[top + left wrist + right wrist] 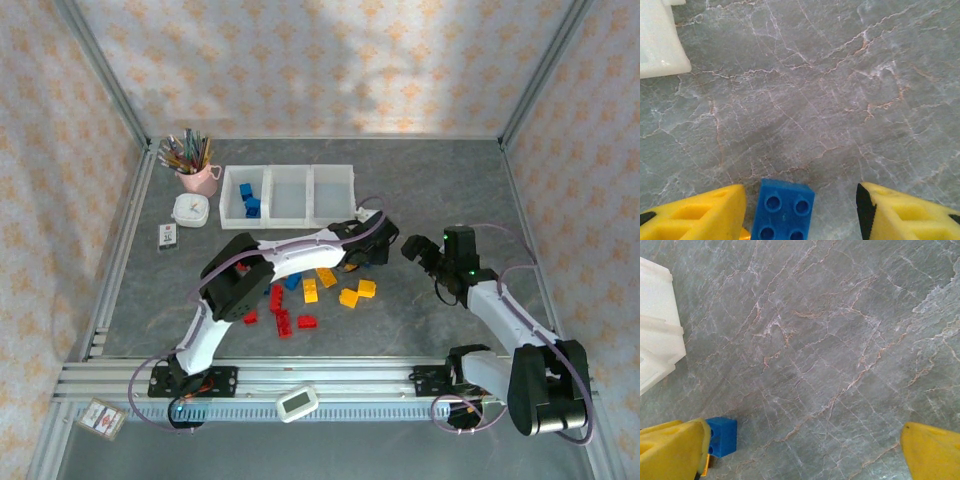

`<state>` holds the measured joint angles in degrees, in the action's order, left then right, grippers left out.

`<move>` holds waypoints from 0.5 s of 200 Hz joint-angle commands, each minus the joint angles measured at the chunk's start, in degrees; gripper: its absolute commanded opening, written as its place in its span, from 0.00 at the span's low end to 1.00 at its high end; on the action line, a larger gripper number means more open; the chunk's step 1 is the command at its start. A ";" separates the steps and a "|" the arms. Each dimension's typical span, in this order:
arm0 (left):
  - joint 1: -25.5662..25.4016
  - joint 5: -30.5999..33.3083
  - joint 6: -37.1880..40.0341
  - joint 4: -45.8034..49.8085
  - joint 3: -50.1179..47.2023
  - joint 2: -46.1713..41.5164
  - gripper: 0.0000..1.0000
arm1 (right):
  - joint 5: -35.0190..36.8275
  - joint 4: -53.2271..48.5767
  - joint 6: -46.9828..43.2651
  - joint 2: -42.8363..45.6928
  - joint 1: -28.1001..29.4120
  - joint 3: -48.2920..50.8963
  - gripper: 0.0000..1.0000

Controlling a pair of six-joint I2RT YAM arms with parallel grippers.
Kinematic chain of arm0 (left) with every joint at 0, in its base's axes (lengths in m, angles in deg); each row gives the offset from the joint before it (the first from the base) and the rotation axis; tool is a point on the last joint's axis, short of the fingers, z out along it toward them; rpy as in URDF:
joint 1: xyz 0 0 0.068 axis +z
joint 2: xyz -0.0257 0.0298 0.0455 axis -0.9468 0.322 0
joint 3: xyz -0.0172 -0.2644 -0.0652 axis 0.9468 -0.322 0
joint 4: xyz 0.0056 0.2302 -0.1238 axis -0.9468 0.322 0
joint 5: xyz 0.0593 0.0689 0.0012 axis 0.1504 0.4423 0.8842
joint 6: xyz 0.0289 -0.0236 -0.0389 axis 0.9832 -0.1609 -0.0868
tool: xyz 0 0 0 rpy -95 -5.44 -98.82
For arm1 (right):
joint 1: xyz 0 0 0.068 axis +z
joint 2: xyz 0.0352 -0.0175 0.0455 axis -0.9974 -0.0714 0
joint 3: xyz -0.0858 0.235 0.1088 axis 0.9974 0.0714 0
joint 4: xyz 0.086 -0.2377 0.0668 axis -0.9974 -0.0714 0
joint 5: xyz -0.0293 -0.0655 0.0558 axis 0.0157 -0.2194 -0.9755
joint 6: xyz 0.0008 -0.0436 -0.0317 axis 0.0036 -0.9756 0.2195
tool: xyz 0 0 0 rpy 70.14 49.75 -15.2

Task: Sort the legos into containers by color
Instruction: Pick up the lego from the center of the table.

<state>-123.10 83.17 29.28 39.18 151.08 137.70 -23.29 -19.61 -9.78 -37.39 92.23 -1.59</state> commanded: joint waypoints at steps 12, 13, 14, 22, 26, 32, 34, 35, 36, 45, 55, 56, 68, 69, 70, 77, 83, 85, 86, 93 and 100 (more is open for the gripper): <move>-0.07 1.19 2.77 4.64 4.82 3.68 0.59 | 0.00 1.31 0.23 0.83 -0.28 0.72 1.00; -0.07 1.16 2.87 4.66 4.94 3.81 0.59 | 0.00 1.30 0.23 0.87 -0.27 0.72 1.00; -0.07 1.10 2.92 4.67 5.00 3.87 0.59 | 0.04 1.33 0.23 0.85 -0.27 0.77 1.00; -0.06 0.72 3.22 4.75 5.39 4.41 0.59 | 0.00 1.37 0.18 0.85 -0.26 0.81 1.00; -0.05 0.74 3.23 4.81 5.47 4.73 0.59 | -0.02 1.45 0.17 0.84 -0.26 0.89 1.00; -0.07 1.05 3.18 5.23 5.75 5.10 0.58 | -0.05 1.57 0.17 0.92 -0.26 0.98 1.00; -0.07 1.13 3.18 5.48 5.91 5.26 0.58 | -0.08 1.55 0.14 0.94 -0.26 0.98 1.00; -0.07 1.26 3.12 5.57 5.97 5.35 0.58 | -0.04 1.55 0.14 0.93 -0.31 0.99 1.00; -0.07 1.37 3.13 5.65 6.04 5.39 0.58 | 0.02 1.55 0.14 0.92 -0.29 0.99 1.00; -0.05 1.83 2.98 6.23 6.37 5.84 0.58 | -0.07 1.63 0.18 0.96 -0.27 1.07 1.00; 0.00 2.21 2.97 6.94 6.65 6.20 0.58 | -0.09 1.75 0.18 1.00 -0.26 1.25 1.00; 0.01 2.20 2.97 6.95 6.64 6.21 0.58 | -0.09 1.78 0.16 1.05 -0.26 1.25 1.00; -0.07 2.58 2.98 7.47 6.66 6.56 0.58 | -0.09 1.88 0.14 1.02 -0.30 1.34 1.00; -0.07 2.60 2.98 7.53 6.65 6.61 0.58 | -0.09 1.84 0.09 1.01 -0.32 1.34 1.00; -0.07 2.61 2.97 7.56 6.69 6.64 0.58 | -0.09 1.83 0.11 1.05 -0.34 1.34 1.00; -0.07 2.86 3.04 8.08 6.68 6.81 0.59 | -0.09 1.75 0.05 1.05 -0.33 1.34 1.00; -0.07 3.69 2.83 8.90 6.88 6.92 0.59 | -0.07 1.79 0.03 1.08 -0.31 1.38 1.00; -0.07 4.03 2.80 9.14 6.94 6.93 0.59 | -0.06 1.74 -0.02 1.13 -0.27 1.33 1.00; -0.07 4.21 2.75 9.24 6.92 6.93 0.60 | -0.08 1.78 0.01 1.11 -0.27 1.29 1.00; -0.07 5.27 2.60 9.81 6.74 6.79 0.60 | -0.08 1.78 -0.04 1.10 -0.35 1.34 1.00; -0.05 6.22 2.45 10.25 6.58 6.62 0.61 | -0.13 1.88 -0.03 1.28 -0.34 1.42 1.00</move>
<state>-123.10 84.84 31.53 44.27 156.42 142.97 -23.31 -18.80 -9.78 -37.37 92.21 -0.89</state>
